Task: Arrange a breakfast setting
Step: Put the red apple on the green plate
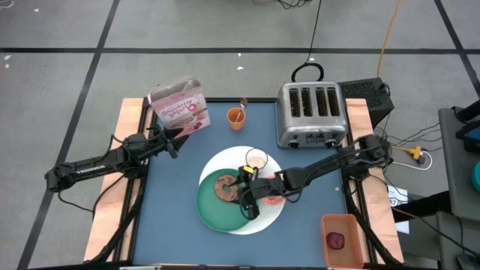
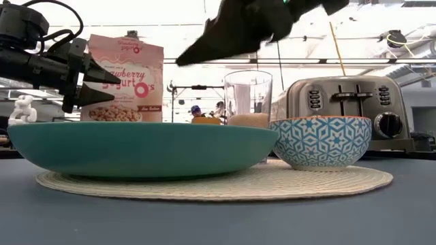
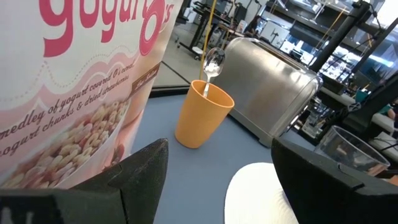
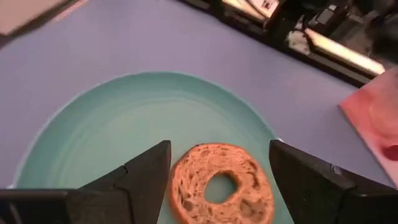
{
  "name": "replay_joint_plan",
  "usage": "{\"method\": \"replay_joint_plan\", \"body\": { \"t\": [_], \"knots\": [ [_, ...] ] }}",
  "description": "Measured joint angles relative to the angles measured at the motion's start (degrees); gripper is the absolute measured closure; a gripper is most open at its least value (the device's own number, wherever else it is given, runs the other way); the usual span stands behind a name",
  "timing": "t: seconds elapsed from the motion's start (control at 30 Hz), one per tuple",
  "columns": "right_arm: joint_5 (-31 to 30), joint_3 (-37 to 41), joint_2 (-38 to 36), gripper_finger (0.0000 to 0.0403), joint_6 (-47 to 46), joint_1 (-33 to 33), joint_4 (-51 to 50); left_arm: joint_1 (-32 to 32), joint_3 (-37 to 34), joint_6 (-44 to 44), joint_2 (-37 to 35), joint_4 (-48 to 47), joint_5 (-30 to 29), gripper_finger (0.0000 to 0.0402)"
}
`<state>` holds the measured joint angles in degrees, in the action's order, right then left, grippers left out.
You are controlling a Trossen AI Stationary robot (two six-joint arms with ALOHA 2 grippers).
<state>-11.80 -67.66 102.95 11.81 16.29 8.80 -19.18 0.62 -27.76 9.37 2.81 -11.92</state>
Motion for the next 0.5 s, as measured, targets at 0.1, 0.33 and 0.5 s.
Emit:
{"method": "replay_joint_plan", "body": {
  "t": [0.1,0.33,0.5],
  "knots": [
    [-0.1,0.0,-3.2,0.0138,-0.1,-0.1,-3.3,0.0,0.0,-0.4,0.0,0.1,0.0,0.0114],
    [-0.1,0.0,-11.9,0.0138,-1.0,-0.1,-12.2,0.0,0.0,-0.9,0.0,0.1,0.0,0.0114],
    [-0.1,0.0,-17.4,0.0138,-0.7,-0.1,-16.0,0.0,0.0,-1.0,0.0,0.3,0.0,0.0114]
  ]
}}
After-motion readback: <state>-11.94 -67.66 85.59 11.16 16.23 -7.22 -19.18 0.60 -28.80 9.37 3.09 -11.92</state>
